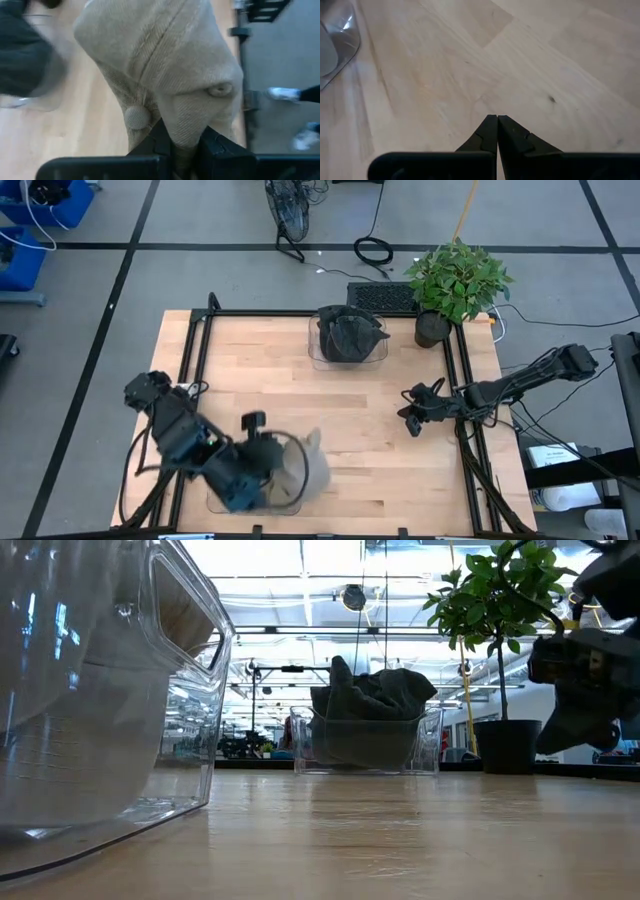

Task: Pick & Place hat
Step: Put the brown cap into the bottom transparent bin

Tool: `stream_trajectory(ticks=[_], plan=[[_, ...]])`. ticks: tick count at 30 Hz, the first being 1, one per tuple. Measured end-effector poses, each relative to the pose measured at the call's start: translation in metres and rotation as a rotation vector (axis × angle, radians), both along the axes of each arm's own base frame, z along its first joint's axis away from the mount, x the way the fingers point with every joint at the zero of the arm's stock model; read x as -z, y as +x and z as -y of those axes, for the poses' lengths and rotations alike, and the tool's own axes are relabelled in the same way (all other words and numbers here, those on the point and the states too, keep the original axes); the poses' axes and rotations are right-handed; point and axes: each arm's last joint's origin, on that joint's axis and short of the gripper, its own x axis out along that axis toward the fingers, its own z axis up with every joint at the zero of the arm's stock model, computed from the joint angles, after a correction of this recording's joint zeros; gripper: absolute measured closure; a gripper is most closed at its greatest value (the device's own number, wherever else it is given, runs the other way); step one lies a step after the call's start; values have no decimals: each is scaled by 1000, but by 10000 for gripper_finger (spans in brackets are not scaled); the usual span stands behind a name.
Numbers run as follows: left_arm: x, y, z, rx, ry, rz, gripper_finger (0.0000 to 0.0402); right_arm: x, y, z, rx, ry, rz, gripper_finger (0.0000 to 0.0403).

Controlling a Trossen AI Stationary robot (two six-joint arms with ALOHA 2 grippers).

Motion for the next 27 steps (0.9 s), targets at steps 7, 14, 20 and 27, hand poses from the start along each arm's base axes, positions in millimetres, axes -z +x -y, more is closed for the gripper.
stream_trajectory(ticks=[7,14,20,27], plan=[[-3,-17,25,-19,-28,53,363,11,-4,1,-8,-10,-19,403],[-20,-24,8,-156,93,238,363,11,-4,0,-86,-53,-19,403],[-27,-11,14,-48,-113,238,363,10,-4,0,-111,-83,-16,403],[-19,-14,34,-43,-285,151,363,10,-4,0,-126,-101,-17,403]])
